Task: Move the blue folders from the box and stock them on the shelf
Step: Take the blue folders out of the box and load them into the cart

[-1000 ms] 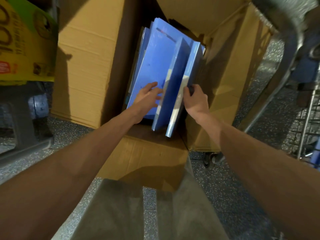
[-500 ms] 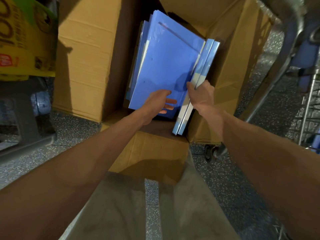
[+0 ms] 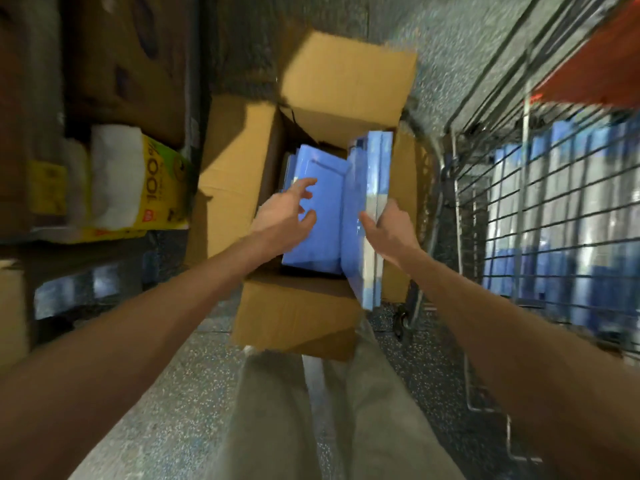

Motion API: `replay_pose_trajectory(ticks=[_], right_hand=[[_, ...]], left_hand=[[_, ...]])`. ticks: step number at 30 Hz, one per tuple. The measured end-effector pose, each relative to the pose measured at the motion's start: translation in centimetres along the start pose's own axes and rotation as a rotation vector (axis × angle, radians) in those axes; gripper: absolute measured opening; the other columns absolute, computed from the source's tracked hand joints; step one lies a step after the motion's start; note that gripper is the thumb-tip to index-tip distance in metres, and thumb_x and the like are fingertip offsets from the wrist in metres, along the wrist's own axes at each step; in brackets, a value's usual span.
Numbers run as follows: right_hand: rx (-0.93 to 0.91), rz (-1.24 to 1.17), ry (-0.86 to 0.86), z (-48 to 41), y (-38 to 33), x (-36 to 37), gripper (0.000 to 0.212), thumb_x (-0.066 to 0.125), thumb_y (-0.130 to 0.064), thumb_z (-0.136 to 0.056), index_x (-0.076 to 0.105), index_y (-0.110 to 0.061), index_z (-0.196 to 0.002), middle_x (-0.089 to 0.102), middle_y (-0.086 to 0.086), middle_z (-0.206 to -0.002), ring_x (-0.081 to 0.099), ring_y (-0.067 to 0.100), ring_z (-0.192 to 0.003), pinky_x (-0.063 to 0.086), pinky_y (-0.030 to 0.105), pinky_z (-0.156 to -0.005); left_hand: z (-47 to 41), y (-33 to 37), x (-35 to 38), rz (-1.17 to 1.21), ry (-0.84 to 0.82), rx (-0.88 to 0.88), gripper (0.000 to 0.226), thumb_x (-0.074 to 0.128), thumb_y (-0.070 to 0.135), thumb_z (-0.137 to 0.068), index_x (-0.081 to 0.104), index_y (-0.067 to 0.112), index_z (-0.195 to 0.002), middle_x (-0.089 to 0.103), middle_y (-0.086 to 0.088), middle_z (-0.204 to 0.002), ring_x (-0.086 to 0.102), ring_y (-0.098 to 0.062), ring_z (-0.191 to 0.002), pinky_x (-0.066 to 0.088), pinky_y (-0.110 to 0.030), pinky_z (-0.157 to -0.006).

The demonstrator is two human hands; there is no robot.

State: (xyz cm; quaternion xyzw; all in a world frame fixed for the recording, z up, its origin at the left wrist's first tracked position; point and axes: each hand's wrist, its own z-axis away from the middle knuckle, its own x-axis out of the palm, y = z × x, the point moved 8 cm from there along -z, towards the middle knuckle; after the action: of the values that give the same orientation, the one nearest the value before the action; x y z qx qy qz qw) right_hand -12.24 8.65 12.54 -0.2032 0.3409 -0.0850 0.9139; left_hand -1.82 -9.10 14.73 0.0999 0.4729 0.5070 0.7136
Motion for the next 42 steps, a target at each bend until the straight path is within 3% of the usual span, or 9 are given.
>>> replay_pose_trajectory(ticks=[5,9,14,19,24,30,34,37,42], right_hand=[[-0.311,0.265,-0.144,7.5,-10.4,-6.2,0.043,0.056,-0.038,-0.098,0.054,-0.002,-0.121,0.062,0.021,-0.119,0.059,0.038,-0.113,0.040,0.035,-0.085],[-0.501,0.592,-0.304,15.2,-18.0,-9.2,0.045,0.054,-0.040,-0.100,0.051,-0.001,-0.121,0.058,0.022,-0.125,0.056,0.038,-0.116,0.039,0.035,-0.087],[-0.594,0.830,-0.317,24.7,-23.9,-12.0,0.042,0.055,-0.041,-0.099,0.048,-0.005,-0.118,0.059,0.015,-0.113,0.057,0.033,-0.103,0.040,0.037,-0.080],[-0.559,0.843,-0.225,29.0,-24.4,-13.7,0.033,0.052,-0.042,-0.100,0.044,-0.012,-0.110,0.047,-0.003,-0.085,0.049,0.023,-0.082,0.037,0.035,-0.069],[-0.528,0.506,0.178,33.0,-23.5,-20.3,0.052,0.057,-0.033,-0.097,0.040,-0.016,-0.143,0.056,0.010,-0.136,0.054,0.030,-0.121,0.045,0.043,-0.099],[-0.425,-0.022,0.749,40.1,-17.8,-29.3,0.057,0.058,-0.024,-0.097,0.036,-0.011,-0.148,0.042,0.011,-0.147,0.037,0.028,-0.136,0.034,0.040,-0.110],[-0.299,-0.362,0.864,42.6,-11.9,-31.6,0.067,0.056,-0.048,-0.088,0.041,-0.012,-0.143,0.049,0.009,-0.141,0.046,0.029,-0.130,0.042,0.035,-0.104],[-0.223,-0.643,0.789,44.4,-7.6,-32.0,0.063,0.063,-0.028,-0.097,0.034,-0.014,-0.150,0.049,0.000,-0.137,0.049,0.020,-0.127,0.037,0.008,-0.076],[-0.113,-1.059,0.775,47.7,1.8,-31.6,0.102,0.069,-0.081,-0.058,0.049,-0.018,-0.136,0.062,0.002,-0.130,0.062,0.026,-0.116,0.051,0.040,-0.094]], left_hand=[[4.7,9.1,-11.5,-0.315,0.122,0.343,0.084,0.075,0.027,-0.085,0.032,0.015,-0.156,0.028,-0.016,-0.162,0.031,-0.033,-0.147,0.025,-0.038,-0.116],[9.8,15.8,-17.4,-0.663,0.168,0.671,0.098,0.081,0.050,-0.074,0.037,0.013,-0.154,0.023,-0.023,-0.162,0.017,-0.042,-0.151,0.021,-0.051,-0.119],[16.4,19.9,-22.3,-0.952,0.031,0.699,0.067,0.073,0.069,-0.069,0.064,0.024,-0.118,0.069,-0.005,-0.117,0.059,-0.030,-0.122,0.034,-0.043,-0.108],[20.1,20.6,-23.3,-0.935,-0.038,0.657,0.045,0.057,0.071,-0.086,0.062,0.028,-0.101,0.069,0.007,-0.095,0.067,-0.019,-0.088,0.040,-0.030,-0.068],[21.8,24.2,-26.1,-0.833,0.103,0.579,0.050,0.059,0.075,-0.081,0.063,0.026,-0.090,0.068,0.004,-0.088,0.066,-0.025,-0.090,0.041,-0.033,-0.068],[23.4,27.0,-29.8,-0.440,0.206,0.415,0.049,0.070,0.071,-0.076,0.064,0.022,-0.078,0.070,0.000,-0.081,0.065,-0.024,-0.076,0.045,-0.033,-0.062],[25.1,30.6,-30.1,-0.134,0.203,0.374,0.041,0.077,0.060,-0.077,0.064,0.021,-0.071,0.067,0.002,-0.071,0.061,-0.011,-0.061,0.044,-0.030,-0.056],[26.6,33.5,-27.5,0.108,0.176,0.356,0.044,0.081,0.056,-0.075,0.071,0.013,-0.074,0.067,0.001,-0.066,0.059,-0.014,-0.059,0.045,-0.030,-0.056],[31.0,38.8,-18.0,0.488,0.033,0.293,0.049,0.086,0.056,-0.067,0.076,0.010,-0.080,0.075,0.004,-0.068,0.071,-0.012,-0.061,0.056,-0.036,-0.066]])
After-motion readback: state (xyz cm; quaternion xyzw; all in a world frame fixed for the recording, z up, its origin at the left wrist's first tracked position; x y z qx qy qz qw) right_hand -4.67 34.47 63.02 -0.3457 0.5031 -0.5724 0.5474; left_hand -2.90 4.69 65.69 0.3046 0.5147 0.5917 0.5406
